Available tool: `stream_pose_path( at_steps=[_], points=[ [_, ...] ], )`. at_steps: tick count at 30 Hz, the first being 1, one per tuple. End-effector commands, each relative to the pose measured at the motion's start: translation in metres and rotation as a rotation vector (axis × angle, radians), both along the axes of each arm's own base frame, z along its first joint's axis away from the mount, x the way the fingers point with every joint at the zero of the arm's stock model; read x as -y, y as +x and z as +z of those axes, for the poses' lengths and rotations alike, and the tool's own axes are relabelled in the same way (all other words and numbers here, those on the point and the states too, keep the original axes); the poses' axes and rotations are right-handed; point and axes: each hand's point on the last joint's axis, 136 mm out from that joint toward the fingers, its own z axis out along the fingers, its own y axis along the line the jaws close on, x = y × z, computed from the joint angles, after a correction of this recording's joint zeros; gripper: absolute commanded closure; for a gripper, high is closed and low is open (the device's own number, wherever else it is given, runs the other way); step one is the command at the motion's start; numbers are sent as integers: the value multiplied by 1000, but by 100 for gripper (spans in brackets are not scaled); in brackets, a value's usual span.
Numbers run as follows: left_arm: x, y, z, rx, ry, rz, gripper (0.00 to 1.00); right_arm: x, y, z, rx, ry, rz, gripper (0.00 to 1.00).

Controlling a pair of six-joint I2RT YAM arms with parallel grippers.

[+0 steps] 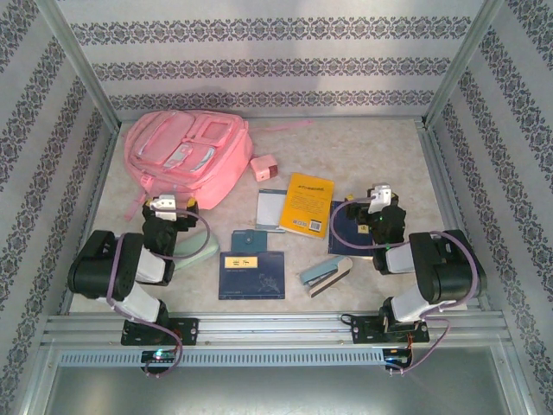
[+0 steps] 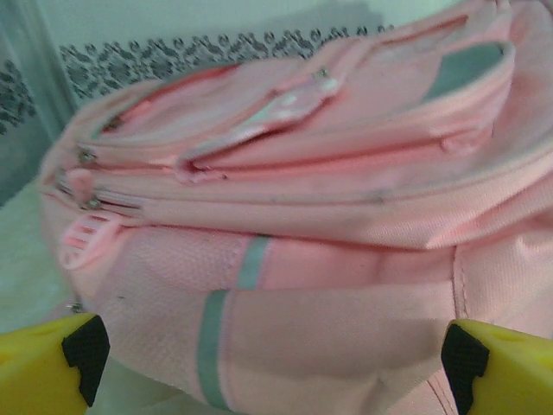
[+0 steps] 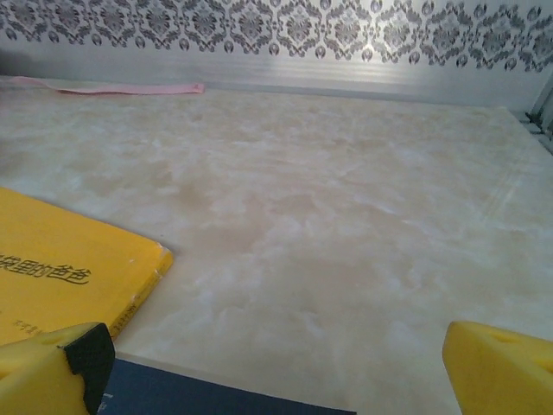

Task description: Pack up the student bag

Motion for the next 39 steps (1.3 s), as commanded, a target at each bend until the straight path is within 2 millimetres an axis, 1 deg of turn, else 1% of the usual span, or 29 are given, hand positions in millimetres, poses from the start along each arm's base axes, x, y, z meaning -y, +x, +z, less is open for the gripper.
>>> stream_pose_path(
  at_steps=[1, 2, 3, 4, 5, 6, 7, 8, 10, 11, 13, 15, 16, 18, 19, 20, 21, 23, 24, 25, 26, 29, 31, 32, 34, 35, 37, 38, 39],
  points=[
    [-7, -8, 36, 67, -24, 53, 0, -1, -2, 41, 90, -84, -56, 2],
    [-7, -8, 52, 77, -39, 57, 0, -11, -2, 52, 83, -125, -33, 2],
    [-11, -7, 73, 92, -77, 86, 0, -22, -3, 69, 112, -135, -12, 2],
    [-12, -4, 90, 81, -106, 95, 0, -27, -4, 90, 167, -93, -12, 2],
    [-7, 0, 111, 64, -108, 68, 0, -35, -6, 112, 218, -40, -9, 2],
    [5, 3, 129, 44, -94, 9, 0, -44, -8, 138, 263, -16, -9, 2],
    [19, 2, 150, 50, -89, -45, 0, -54, -10, 157, 276, -7, 0, 2],
    [32, -1, 164, 45, -83, -87, 0, -65, -12, 167, 260, -6, 29, 2],
    [66, -14, 188, 13, -65, -197, 0, -97, -21, 195, 240, 17, 113, 2],
    [77, -20, 191, -22, -59, -228, 0, -112, -29, 205, 237, 26, 146, 2],
    [105, -39, 195, -133, -32, -296, 0, -140, -52, 230, 223, 37, 199, 2],
    [122, -57, 193, -231, -6, -323, 0, -160, -73, 244, 193, -13, 241, 2],
    [126, -66, 191, -283, 2, -310, 0, -169, -83, 250, 171, -52, 262, 2],
    [115, -80, 184, -398, -72, -208, 0, -176, -99, 258, 109, -99, 269, 2],
    [115, -88, 182, -470, -108, -204, 0, -177, -104, 263, 66, -102, 268, 2],
    [115, -96, 178, -542, -125, -203, 0, -177, -109, 261, 8, -102, 277, 2],
    [119, -105, 172, -618, -119, -231, 0, -178, -116, 252, -80, -96, 308, 2],
    [127, -114, 160, -709, -102, -282, 0, -186, -133, 239, -191, -66, 410, 2],
    [128, -116, 154, -735, -105, -286, 0, -191, -143, 233, -219, -60, 480, 2],
    [132, -118, 146, -759, -123, -305, 0, -200, -154, 229, -223, -74, 591, 2],
    [138, -120, 143, -767, -156, -333, 0, -202, -159, 228, -216, -74, 640, 2],
    [149, -121, 134, -733, -269, -370, 0, -177, -138, 227, -228, 126, 507, 2],
    [143, -118, 127, -693, -325, -332, 0, -170, -127, 220, -327, 252, 496, 2],
    [141, -116, 125, -688, -342, -319, 0, -168, -122, 215, -374, 281, 481, 2],
    [133, -114, 117, -704, -369, -270, 0, -162, -109, 201, -462, 299, 383, 2],
    [130, -114, 113, -721, -374, -255, 0, -165, -105, 193, -510, 297, 363, 2],
    [123, -109, 107, -751, -385, -212, 0, -178, -96, 172, -621, 287, 324, 2],
    [119, -106, 105, -763, -392, -189, 0, -190, -92, 163, -653, 289, 325, 2],
    [115, -104, 104, -768, -402, -172, 0, -200, -88, 158, -658, 301, 321, 2]
  ],
)
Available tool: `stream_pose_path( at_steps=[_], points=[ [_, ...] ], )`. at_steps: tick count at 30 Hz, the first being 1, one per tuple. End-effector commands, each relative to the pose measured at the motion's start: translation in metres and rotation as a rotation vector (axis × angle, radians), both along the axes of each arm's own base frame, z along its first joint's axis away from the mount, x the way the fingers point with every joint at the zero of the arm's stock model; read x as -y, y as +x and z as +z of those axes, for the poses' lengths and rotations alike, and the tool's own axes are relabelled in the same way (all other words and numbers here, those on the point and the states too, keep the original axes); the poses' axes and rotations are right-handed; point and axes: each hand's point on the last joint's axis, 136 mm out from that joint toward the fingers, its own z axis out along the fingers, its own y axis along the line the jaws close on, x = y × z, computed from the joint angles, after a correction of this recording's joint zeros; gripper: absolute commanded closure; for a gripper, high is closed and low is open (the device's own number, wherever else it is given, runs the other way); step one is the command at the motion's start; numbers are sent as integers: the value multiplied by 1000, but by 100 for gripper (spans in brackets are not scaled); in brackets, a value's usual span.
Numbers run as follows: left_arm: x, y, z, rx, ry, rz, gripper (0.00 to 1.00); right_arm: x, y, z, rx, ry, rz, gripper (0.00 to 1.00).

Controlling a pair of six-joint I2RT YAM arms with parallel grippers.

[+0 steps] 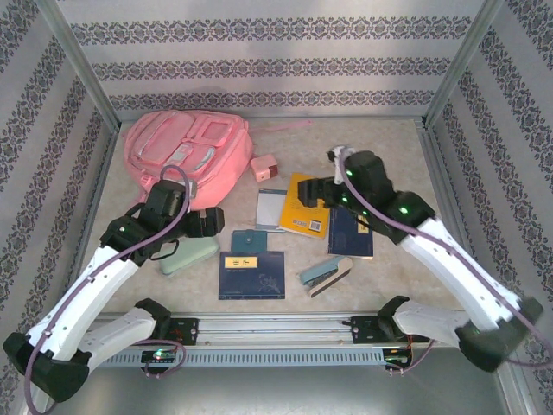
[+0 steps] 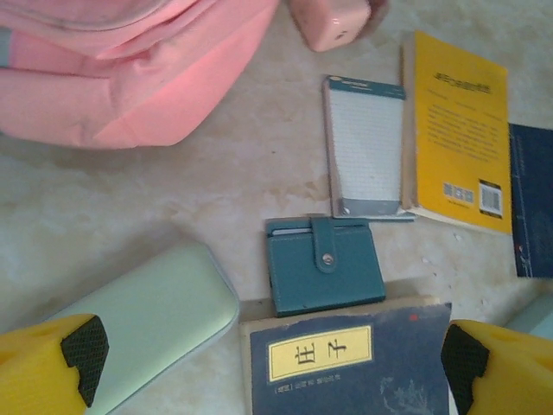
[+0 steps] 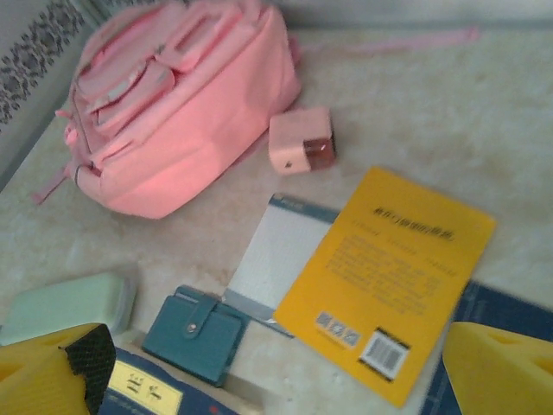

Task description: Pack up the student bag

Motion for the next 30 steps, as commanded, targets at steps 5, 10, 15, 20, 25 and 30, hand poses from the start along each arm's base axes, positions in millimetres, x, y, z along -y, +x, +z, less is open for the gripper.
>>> stream_pose_path(
  at_steps=[5, 10, 15, 20, 25, 30],
  points=[
    [-34, 17, -2, -23, -74, 195, 0, -67, 30, -42, -219, 163, -123, 3],
    [-64, 17, 2, 11, 1, 297, 0, -136, 62, -53, -279, 238, -96, 11],
    [-103, 8, 10, 110, 110, 463, 0, -186, 91, -73, -360, 306, -139, 16],
    [-117, 1, 17, 150, 147, 514, 0, -232, 114, -80, -414, 416, -169, 25],
    [-117, 1, 16, 144, 150, 519, 0, -262, 131, -107, -463, 395, -191, 31],
    [-117, 3, 14, 137, 154, 520, 0, -274, 144, -136, -488, 345, -209, 41]
  ],
)
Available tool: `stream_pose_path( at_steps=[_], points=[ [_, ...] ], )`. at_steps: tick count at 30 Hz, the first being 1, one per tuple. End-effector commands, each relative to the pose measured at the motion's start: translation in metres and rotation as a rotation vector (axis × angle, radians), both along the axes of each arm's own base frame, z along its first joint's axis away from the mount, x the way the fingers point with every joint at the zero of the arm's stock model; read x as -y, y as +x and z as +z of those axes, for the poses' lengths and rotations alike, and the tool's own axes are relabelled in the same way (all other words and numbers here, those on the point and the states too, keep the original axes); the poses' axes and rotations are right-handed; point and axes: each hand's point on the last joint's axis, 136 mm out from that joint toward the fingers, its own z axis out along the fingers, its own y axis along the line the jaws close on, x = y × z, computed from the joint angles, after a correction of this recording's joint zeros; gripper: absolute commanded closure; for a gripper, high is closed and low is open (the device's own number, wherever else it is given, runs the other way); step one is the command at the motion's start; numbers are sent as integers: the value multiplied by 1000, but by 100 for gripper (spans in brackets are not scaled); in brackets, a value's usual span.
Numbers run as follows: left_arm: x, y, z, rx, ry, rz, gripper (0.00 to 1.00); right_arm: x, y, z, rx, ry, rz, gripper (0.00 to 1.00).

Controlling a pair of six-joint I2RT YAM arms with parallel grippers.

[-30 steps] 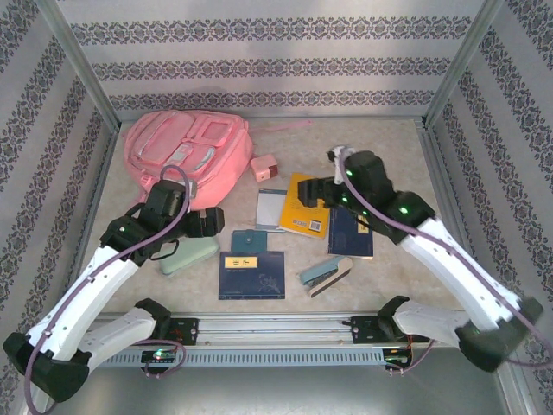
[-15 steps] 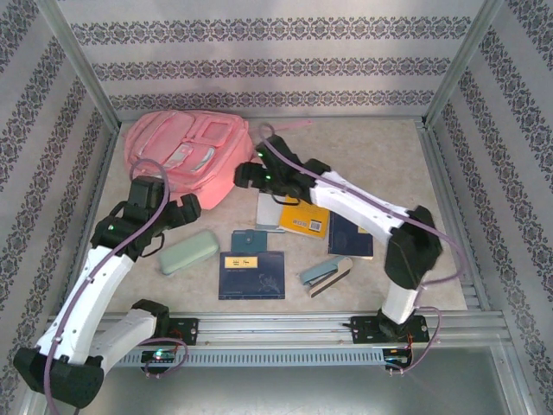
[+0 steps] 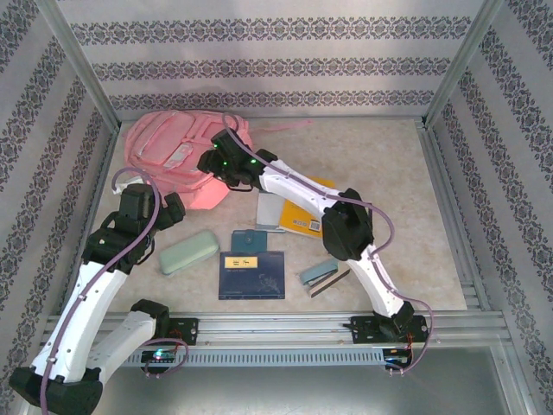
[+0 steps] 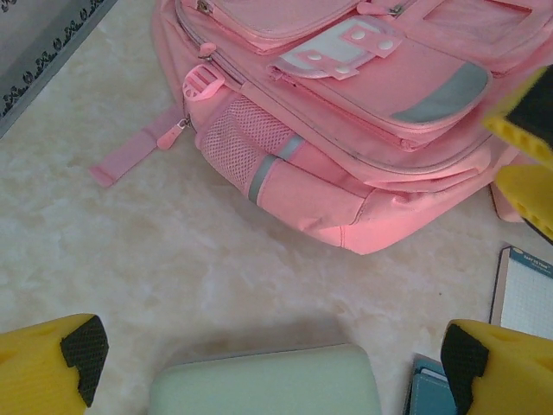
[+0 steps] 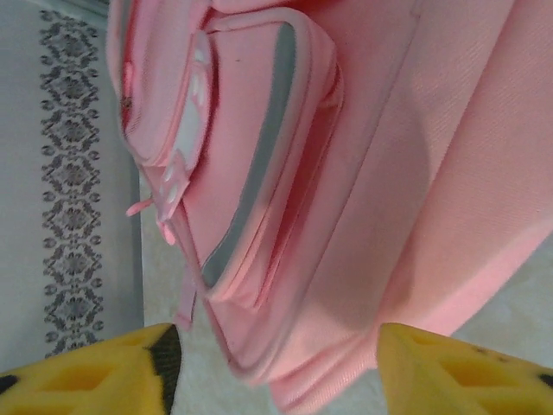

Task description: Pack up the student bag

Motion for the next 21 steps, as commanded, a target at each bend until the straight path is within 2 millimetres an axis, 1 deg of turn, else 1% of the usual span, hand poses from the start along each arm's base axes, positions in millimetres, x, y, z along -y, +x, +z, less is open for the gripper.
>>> stream_pose_path(
  at_steps=[1, 2, 3, 4, 5, 7, 10, 11, 12, 13, 15, 18, 19, 21],
  points=[
    [-8, -2, -4, -13, 18, 42, 0, -6, -3, -16, -46, -48, 7, 45],
    [-9, -2, -3, -9, 21, 47, 0, -6, -3, -19, -42, -70, 8, 47],
    [-10, -2, -3, -9, 26, 51, 0, -4, -3, -22, -39, -93, 7, 53],
    [-11, -2, -2, -7, 29, 55, 0, -4, -4, -24, -35, -114, 19, 62],
    [-12, -2, -1, -2, 32, 60, 0, -4, -4, -25, -29, -127, 36, 69],
    [-13, -2, 0, 2, 37, 61, 0, -2, -1, -26, -7, -160, 76, 79],
    [-14, -1, -1, 2, 44, 68, 0, 3, 2, -28, 8, -204, 163, 87],
    [-15, -2, -1, 3, 48, 71, 0, 8, 2, -32, 10, -240, 191, 91],
    [-16, -2, -1, 2, 52, 75, 0, 13, 3, -32, 21, -269, 212, 94],
    [-17, -2, -1, 1, 58, 79, 0, 18, 4, -32, 35, -297, 241, 96],
    [-19, -3, -1, 3, 65, 85, 0, 28, 6, -33, 58, -352, 294, 97],
    [-21, -3, -1, 4, 73, 94, 0, 51, 9, -41, 67, -447, 360, 97],
    [-22, -2, -2, 5, 73, 97, 0, 61, 12, -46, 59, -482, 370, 96],
    [-22, -2, -2, 8, 70, 103, 0, 91, 22, -56, 21, -553, 337, 96]
  ],
)
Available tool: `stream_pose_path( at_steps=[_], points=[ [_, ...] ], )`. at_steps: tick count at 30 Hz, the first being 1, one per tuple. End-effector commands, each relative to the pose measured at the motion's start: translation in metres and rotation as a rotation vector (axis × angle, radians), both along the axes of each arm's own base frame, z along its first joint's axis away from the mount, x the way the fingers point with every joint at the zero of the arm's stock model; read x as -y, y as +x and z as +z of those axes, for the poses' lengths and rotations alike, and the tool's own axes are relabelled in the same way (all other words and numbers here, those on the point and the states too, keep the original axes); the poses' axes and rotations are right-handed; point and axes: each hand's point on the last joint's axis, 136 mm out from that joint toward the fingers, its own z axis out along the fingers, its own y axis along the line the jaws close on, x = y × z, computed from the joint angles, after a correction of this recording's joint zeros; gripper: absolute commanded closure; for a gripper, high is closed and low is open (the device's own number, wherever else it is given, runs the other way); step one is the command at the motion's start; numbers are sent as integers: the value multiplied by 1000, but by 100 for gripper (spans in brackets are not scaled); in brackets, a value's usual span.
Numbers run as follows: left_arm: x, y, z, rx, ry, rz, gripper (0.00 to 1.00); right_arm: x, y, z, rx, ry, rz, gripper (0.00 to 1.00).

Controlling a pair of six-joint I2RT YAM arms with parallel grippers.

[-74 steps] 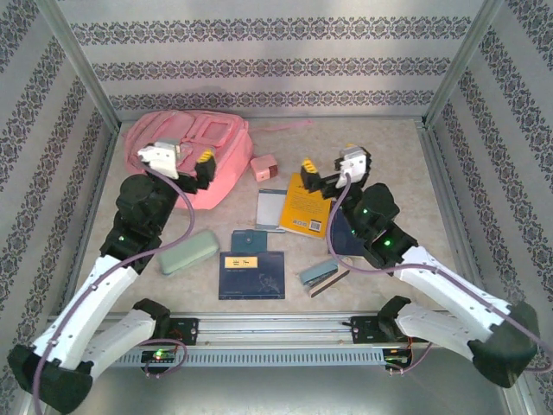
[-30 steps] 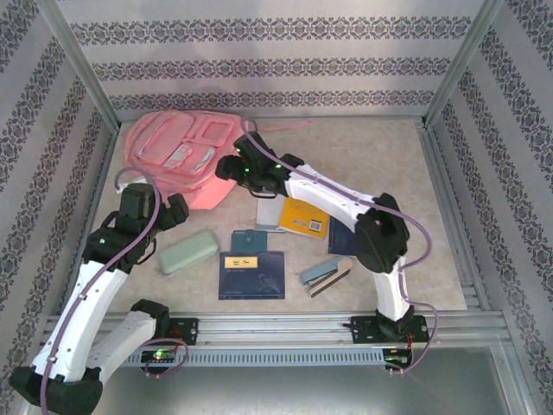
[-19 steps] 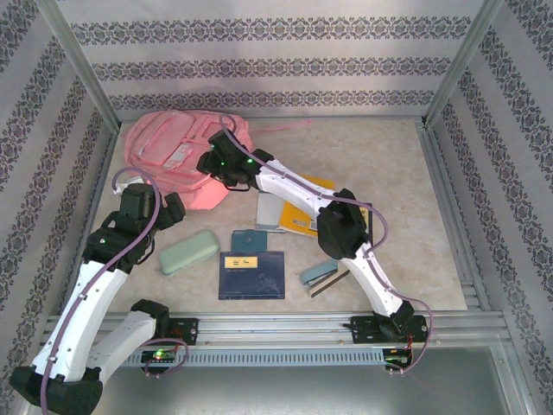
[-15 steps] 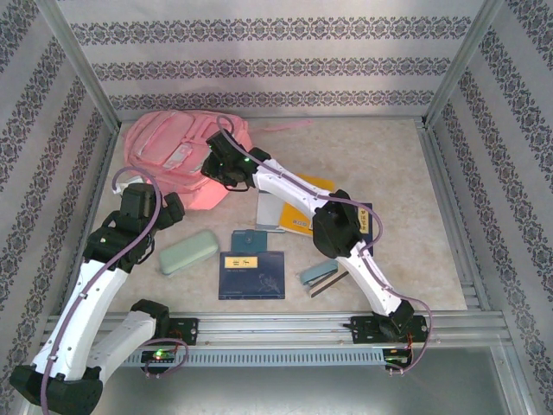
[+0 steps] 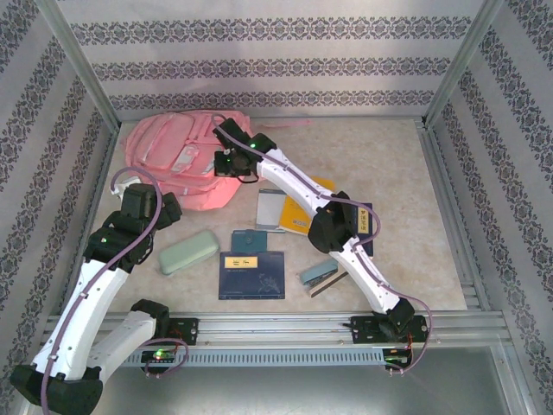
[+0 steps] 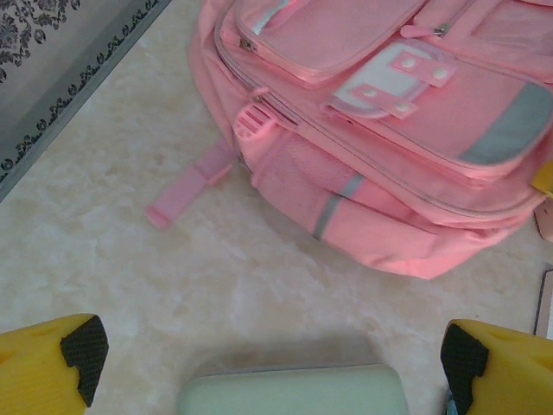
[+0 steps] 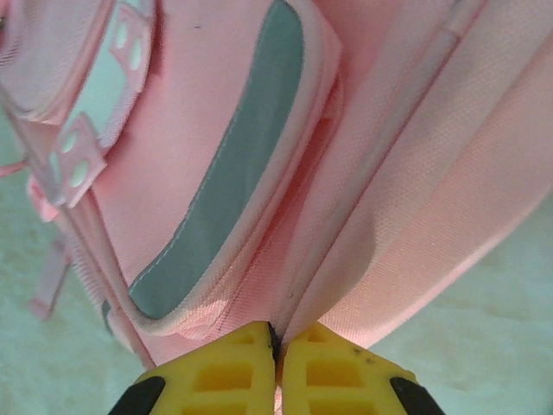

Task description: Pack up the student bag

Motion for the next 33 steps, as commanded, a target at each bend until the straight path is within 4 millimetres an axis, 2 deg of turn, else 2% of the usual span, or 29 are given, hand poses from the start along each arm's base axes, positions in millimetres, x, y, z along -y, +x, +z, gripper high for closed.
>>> stream_pose_path(
  at_steps=[1, 4, 6, 7, 9, 10, 12, 14, 20, 22, 28, 33],
  points=[
    [-9, -2, 0, 15, 11, 46, 0, 63, 9, -34, -48, -225, 29, 96],
    [-10, -2, -1, 22, 12, 54, 0, 107, 35, -31, -26, -292, -46, 95],
    [-11, -2, -2, 23, 13, 58, 0, 139, 57, -14, 40, -339, -110, 94],
    [-11, -1, -2, 22, 13, 60, 0, 149, 65, -4, 74, -347, -133, 87],
    [-10, 0, -3, 23, 8, 56, 0, 162, 79, 19, 146, -355, -156, 60],
    [-9, 1, -4, 22, 5, 52, 0, 164, 82, 30, 169, -350, -160, 52],
    [-9, 2, -7, 9, 6, 51, 0, 159, 79, 52, 200, -313, -145, 45],
    [-9, 5, -9, -3, 8, 50, 0, 147, 71, 61, 205, -282, -125, 43],
    [2, 21, -21, -69, -70, 35, 0, 97, 35, 59, 111, -120, -64, 41],
    [7, 27, -25, -89, -99, 31, 0, 89, 28, 61, 120, -99, -87, 35],
    [8, 33, -32, -109, -121, 32, 0, 112, 11, 31, 69, -46, -253, 23],
    [6, 32, -36, -97, -139, 32, 0, 111, -2, 4, -64, 279, -362, 27]
  ],
)
